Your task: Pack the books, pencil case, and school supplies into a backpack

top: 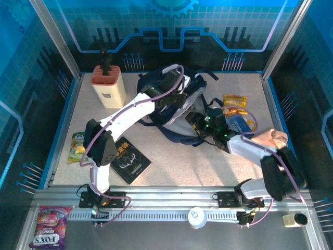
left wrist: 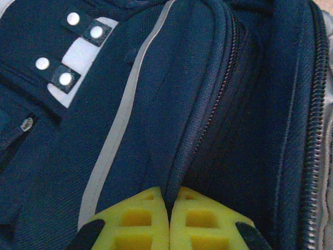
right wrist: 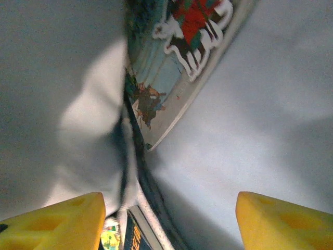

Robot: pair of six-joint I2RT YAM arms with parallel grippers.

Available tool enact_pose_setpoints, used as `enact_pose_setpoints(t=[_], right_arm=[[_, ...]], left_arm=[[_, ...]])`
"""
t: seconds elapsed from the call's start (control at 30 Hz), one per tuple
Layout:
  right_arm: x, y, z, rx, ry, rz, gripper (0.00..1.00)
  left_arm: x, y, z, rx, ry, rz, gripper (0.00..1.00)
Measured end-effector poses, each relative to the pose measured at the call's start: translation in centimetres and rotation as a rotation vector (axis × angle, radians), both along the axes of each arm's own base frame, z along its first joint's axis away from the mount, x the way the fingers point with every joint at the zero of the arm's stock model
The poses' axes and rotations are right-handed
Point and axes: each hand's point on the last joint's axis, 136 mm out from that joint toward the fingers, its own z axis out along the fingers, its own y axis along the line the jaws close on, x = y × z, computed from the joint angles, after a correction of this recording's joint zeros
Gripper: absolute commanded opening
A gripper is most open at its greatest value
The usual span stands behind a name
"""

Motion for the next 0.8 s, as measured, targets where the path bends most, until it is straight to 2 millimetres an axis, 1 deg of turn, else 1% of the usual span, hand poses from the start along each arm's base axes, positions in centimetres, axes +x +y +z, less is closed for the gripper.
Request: enact_pose_setpoints(t=[0.03, 0.1, 0.2, 0.23, 0.3, 0.33, 0.4, 0.5, 0.57, 0.63, 0.73, 0.77, 0.8], right_arm=[[-0.4, -0.5, 0.5, -0.025, -0.013, -0.005, 0.78], [-1.3, -2.5, 1.9, -0.108, -0.043, -0.046, 0.82], [-2.4, -5.5, 3.7, -0.229, -0.085, -0.111, 0.87], [-2.7, -6.3, 4.3, -0.263, -0.099, -0.127, 0.89], [-3.1, -7.9, 5.2, -0.335, -0.121, -0.150, 0.96], [-3.3, -8.4, 5.4, -0.366, -0.126, -0.153, 1.00], [-3.3, -9.1, 5.9, -0.429, -0.132, -0.143, 1.00], [-3.1, -9.1, 6.3, -0.497, -0.129, -0.102, 1.00], [-2.5, -8.7, 6.5, -0.534, -0.133, -0.064, 1.00], [-2.0, -8.2, 6.5, -0.561, -0.134, -0.030, 1.00], [-1.3, -6.8, 6.5, -0.584, -0.142, 0.035, 1.00], [-1.1, -6.3, 6.4, -0.591, -0.145, 0.055, 1.00], [-1.0, -5.8, 6.4, -0.597, -0.147, 0.073, 1.00]], left_arm=[[-0.1, -0.1, -0.4, -0.003, 0.009, -0.002, 0.00], [-0.6, 0.0, -1.6, -0.001, 0.039, -0.005, 0.12], [-1.4, 0.2, -3.2, -0.019, 0.088, -0.001, 0.26], [-1.7, 0.2, -3.5, -0.030, 0.103, 0.005, 0.33], [-2.5, 0.5, -4.1, -0.060, 0.137, 0.017, 0.51], [-2.9, 0.7, -4.2, -0.076, 0.151, 0.027, 0.56], [-3.7, 1.4, -3.9, -0.115, 0.175, 0.051, 0.66], [-4.9, 2.8, -3.2, -0.185, 0.205, 0.105, 0.77], [-5.8, 4.6, -2.9, -0.240, 0.228, 0.161, 0.85], [-6.5, 7.2, -3.1, -0.288, 0.256, 0.243, 0.91], [-7.5, 12.3, -4.7, -0.347, 0.305, 0.407, 0.99], [-8.1, 14.3, -5.7, -0.359, 0.327, 0.475, 0.99], [-8.7, 15.8, -6.6, -0.364, 0.345, 0.525, 0.99]])
